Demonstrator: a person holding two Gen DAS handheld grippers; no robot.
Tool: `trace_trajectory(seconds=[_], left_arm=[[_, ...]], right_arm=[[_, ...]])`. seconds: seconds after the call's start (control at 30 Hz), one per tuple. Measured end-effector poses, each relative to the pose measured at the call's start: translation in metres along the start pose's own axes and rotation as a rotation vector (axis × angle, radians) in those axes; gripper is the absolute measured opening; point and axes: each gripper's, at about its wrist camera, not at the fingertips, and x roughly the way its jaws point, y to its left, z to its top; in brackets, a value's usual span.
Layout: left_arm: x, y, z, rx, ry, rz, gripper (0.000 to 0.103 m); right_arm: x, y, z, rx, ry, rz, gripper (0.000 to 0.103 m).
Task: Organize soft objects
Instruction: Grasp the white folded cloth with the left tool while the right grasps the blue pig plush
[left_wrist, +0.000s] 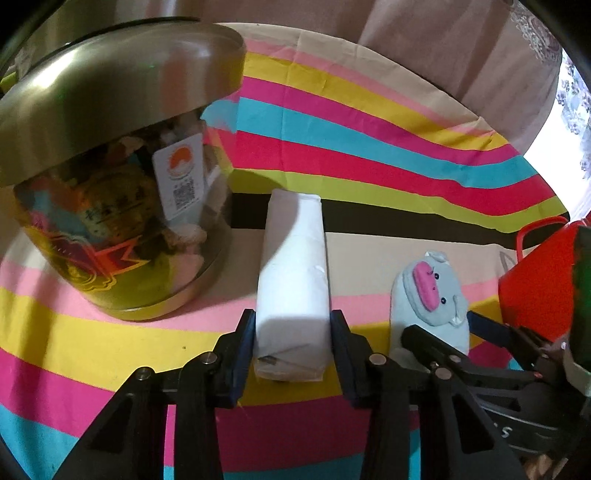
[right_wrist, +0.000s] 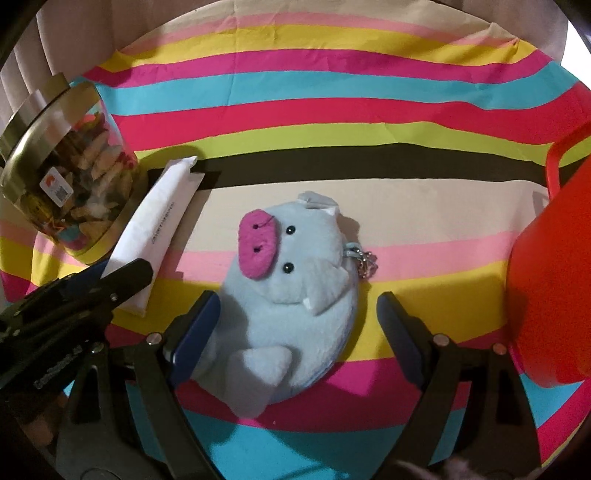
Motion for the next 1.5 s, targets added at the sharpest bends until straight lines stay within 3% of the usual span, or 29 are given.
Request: trace_trajectory(seconds=[0.23, 0.3, 0.37, 0.47, 0.57, 0.77, 1.5], left_arm=[[-0.016, -0.002, -0.013, -0.038, -0.022, -0.047, 0.04], [-0.022, -0.005, -0.016, -0.036, -0.037, -0.038, 0.04], [-0.024, -0.005, -0.016, -0.035, -0.044, -0.036, 0.04], [-0.03, -0.002, -0.018, -0.036, -0.058, -0.025, 0.04], [-0.035, 0.001, -0.022, -0.053, -0.068, -0.027, 0.04], [-0.049, -0.002, -0.03, -0.047, -0.084, -0.045, 0.04], [-0.104, -0.051, -0.055, -0.002, -0.15, -0.07, 0.04]], right_arm=[[0.007, 0.013, -0.001, -0.06, -0.002, -0.043, 0.091], [0.006, 0.02, -0.004, -0.103, -0.015, -0.032, 0.085], [0.001, 0.027, -0.007, -0.133, -0.024, -0.004, 0.057], [-0.003, 0.03, -0.011, -0.164, -0.029, 0.025, 0.033], [-0.009, 0.023, -0.015, -0.147, -0.038, 0.062, 0.02], [-0.021, 0.012, -0.024, -0.13, -0.047, 0.104, 0.017], [-0.113, -0.008, -0.052, -0.126, -0.186, 0.021, 0.017]])
